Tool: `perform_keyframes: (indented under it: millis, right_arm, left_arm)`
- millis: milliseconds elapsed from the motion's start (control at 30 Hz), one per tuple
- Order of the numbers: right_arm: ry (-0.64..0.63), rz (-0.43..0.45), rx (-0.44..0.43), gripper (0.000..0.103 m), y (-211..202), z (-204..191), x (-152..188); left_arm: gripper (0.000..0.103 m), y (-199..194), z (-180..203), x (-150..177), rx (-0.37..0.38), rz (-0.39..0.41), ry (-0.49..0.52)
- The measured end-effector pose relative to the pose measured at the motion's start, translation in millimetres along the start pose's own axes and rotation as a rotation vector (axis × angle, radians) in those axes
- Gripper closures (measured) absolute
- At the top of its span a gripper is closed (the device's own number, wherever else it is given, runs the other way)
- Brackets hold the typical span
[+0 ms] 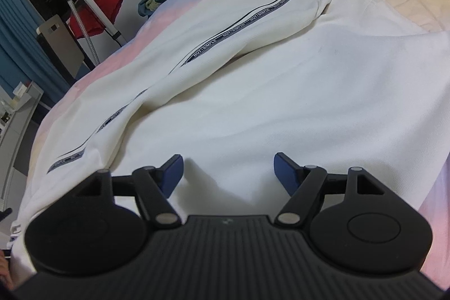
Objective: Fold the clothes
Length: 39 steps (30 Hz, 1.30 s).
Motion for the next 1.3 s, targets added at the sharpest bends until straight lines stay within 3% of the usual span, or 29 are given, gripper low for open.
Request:
perform_keyframes:
  millis: [333, 600, 800, 1000, 1133, 1300]
  right_arm:
    - [-0.031, 0.002, 0.025, 0.028, 7, -5, 1]
    - [-0.026, 0.009, 0.015, 0.029, 1, -5, -3]
    - [-0.036, 0.02, 0.001, 0.029, -11, -4, -4]
    - [-0.007, 0.041, -0.019, 0.029, -27, 4, -8]
    - [0.035, 0.055, -0.027, 0.029, -35, 12, -14]
    - [0.092, 0.068, -0.046, 0.029, -41, 21, -21]
  left_arm:
    - [0.038, -3, 13, 6, -0.041, 0.05, 0.188]
    - [0.027, -73, 28, 53, -0.104, 0.068, 0.325]
    - [0.022, -146, 5, 92, -0.081, 0.068, 0.296]
    - [0.017, -228, -26, 101, -0.173, 0.156, 0.238]
    - [0.017, -255, -53, 104, -0.218, 0.088, 0.129]
    - [0.015, -255, -80, 112, -0.252, -0.024, 0.061]
Point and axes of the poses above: each gripper's, at about its wrist camera, not at the fingertips, and y roughly the way its jaws point, z to its right, x to its underside, the point moved 7 cm from there along y, roughly the way its jaws point, and after that the axes turned 4 degrees about -z, right-handed, at the moved point
